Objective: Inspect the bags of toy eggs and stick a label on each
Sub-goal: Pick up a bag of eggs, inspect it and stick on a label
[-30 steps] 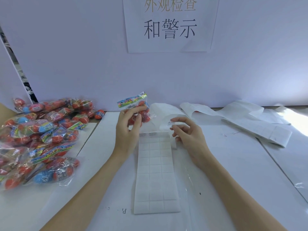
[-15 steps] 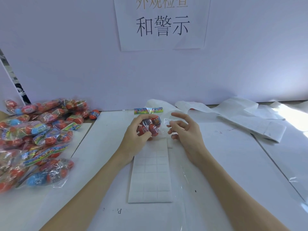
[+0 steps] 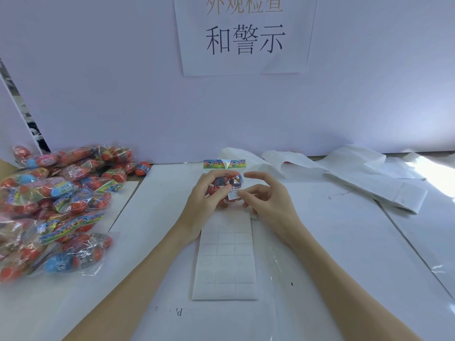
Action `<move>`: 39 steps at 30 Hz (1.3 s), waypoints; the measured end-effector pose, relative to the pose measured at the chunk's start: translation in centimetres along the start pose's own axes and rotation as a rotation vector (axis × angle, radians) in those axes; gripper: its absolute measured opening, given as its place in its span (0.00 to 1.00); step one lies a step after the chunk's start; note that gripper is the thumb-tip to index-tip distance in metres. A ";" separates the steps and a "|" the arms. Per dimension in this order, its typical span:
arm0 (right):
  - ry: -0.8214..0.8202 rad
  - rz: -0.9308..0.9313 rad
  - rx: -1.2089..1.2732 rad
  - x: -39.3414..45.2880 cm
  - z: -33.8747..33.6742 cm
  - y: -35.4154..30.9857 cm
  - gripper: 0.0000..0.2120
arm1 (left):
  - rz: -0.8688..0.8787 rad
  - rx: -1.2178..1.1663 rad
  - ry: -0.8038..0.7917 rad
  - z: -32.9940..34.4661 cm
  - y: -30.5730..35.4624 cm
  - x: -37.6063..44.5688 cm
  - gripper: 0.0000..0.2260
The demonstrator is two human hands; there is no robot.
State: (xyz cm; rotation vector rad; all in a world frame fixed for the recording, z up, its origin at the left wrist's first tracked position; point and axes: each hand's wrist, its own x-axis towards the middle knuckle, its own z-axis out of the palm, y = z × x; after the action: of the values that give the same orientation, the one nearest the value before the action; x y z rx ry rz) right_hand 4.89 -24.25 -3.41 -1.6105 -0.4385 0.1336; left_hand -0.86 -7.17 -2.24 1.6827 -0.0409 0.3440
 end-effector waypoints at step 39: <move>-0.072 0.062 -0.087 -0.2 -0.3 -0.7 0.12 | 0.108 0.030 -0.085 -0.2 -0.6 0.0 0.17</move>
State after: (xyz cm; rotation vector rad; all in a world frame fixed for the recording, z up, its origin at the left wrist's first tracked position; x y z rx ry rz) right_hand 4.68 -24.58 -2.72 -1.7099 -0.4547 0.2225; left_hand -0.79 -6.85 -2.74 1.7278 -0.1918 0.3554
